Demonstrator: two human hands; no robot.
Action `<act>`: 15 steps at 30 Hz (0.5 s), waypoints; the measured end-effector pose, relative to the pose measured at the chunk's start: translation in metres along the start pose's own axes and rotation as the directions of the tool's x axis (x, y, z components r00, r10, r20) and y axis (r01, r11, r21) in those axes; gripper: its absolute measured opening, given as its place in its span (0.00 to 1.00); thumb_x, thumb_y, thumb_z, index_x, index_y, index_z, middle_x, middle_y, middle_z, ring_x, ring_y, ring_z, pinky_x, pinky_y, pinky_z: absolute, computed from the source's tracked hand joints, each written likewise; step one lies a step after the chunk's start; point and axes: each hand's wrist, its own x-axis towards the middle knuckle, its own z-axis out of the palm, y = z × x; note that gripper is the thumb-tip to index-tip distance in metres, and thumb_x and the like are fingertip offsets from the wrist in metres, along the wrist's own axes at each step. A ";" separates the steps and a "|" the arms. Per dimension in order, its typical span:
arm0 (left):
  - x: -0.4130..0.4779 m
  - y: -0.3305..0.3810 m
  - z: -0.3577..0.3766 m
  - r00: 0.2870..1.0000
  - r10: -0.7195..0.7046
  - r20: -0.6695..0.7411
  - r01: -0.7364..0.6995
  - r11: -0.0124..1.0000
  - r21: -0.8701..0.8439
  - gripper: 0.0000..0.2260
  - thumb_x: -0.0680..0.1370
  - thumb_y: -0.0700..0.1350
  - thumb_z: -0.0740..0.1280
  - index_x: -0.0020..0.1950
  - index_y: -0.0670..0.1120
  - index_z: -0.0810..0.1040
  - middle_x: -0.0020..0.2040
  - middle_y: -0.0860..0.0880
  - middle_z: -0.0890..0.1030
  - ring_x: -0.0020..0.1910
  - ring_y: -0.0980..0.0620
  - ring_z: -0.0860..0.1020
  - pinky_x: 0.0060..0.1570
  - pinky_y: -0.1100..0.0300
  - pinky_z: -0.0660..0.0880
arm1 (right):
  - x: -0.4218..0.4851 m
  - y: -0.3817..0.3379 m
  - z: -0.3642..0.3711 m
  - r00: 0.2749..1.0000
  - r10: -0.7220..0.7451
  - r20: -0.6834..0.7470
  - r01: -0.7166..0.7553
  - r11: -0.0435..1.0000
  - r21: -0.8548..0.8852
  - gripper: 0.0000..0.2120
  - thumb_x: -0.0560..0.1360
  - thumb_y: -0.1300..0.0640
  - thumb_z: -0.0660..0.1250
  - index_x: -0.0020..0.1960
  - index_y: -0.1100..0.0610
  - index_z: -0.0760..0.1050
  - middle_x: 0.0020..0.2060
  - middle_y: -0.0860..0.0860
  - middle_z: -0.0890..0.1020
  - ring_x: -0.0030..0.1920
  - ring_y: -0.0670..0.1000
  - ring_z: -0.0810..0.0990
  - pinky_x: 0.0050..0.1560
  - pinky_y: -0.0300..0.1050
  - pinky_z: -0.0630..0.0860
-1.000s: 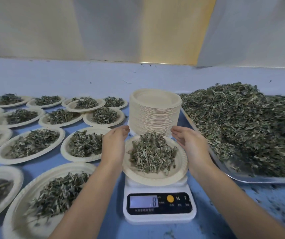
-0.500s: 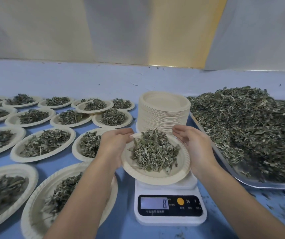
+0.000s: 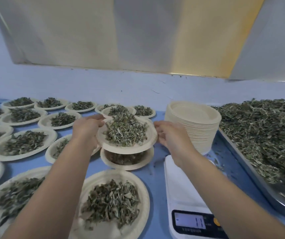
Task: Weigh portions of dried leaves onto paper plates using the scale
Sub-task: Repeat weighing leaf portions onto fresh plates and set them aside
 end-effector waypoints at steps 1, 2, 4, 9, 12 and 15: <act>0.009 0.002 -0.005 0.999 0.006 -0.036 -0.006 1.000 0.005 0.12 0.76 0.29 0.63 0.52 0.42 0.81 0.55 0.40 0.80 0.57 0.42 0.78 0.61 0.47 0.73 | 0.004 -0.001 0.010 1.000 0.014 0.018 -0.014 1.000 -0.005 0.13 0.73 0.65 0.62 0.53 0.73 0.75 0.50 0.72 0.77 0.47 0.47 0.67 0.62 0.67 0.69; 0.017 0.003 -0.008 0.997 0.012 -0.074 -0.012 1.000 0.008 0.12 0.75 0.29 0.63 0.49 0.43 0.81 0.54 0.41 0.80 0.56 0.42 0.78 0.61 0.47 0.73 | 0.009 -0.002 0.021 0.999 0.024 0.036 -0.023 1.000 -0.019 0.14 0.73 0.64 0.62 0.53 0.73 0.74 0.45 0.72 0.77 0.41 0.55 0.72 0.62 0.69 0.67; 0.032 0.005 -0.013 0.989 0.030 -0.147 -0.029 1.000 0.008 0.11 0.75 0.29 0.64 0.47 0.43 0.81 0.51 0.42 0.80 0.54 0.43 0.78 0.60 0.49 0.74 | 0.022 -0.002 0.041 0.997 0.064 0.051 -0.060 0.996 -0.067 0.17 0.72 0.62 0.62 0.56 0.72 0.73 0.39 0.56 0.71 0.43 0.52 0.68 0.64 0.66 0.68; 0.067 0.003 -0.019 0.971 0.080 -0.227 -0.067 0.996 0.065 0.12 0.77 0.30 0.62 0.55 0.42 0.79 0.47 0.46 0.79 0.48 0.51 0.76 0.52 0.60 0.72 | 0.060 -0.004 0.078 0.994 0.091 0.063 -0.086 0.993 -0.085 0.20 0.75 0.63 0.60 0.65 0.71 0.69 0.56 0.65 0.78 0.60 0.63 0.74 0.57 0.65 0.50; 0.084 -0.002 -0.023 0.962 0.108 -0.250 -0.072 0.986 0.150 0.10 0.77 0.33 0.61 0.50 0.45 0.79 0.52 0.44 0.80 0.49 0.49 0.76 0.51 0.59 0.73 | 0.077 0.001 0.092 0.994 0.108 0.028 -0.103 0.986 -0.131 0.17 0.77 0.62 0.60 0.63 0.70 0.72 0.49 0.67 0.81 0.58 0.63 0.79 0.62 0.69 0.64; 0.095 -0.009 -0.024 0.961 0.120 -0.248 -0.068 0.976 0.209 0.10 0.78 0.35 0.62 0.54 0.43 0.80 0.54 0.45 0.79 0.51 0.48 0.74 0.52 0.58 0.71 | 0.089 0.012 0.097 0.992 0.117 0.036 -0.110 0.982 -0.155 0.16 0.77 0.62 0.61 0.61 0.70 0.74 0.46 0.63 0.78 0.50 0.59 0.79 0.63 0.63 0.71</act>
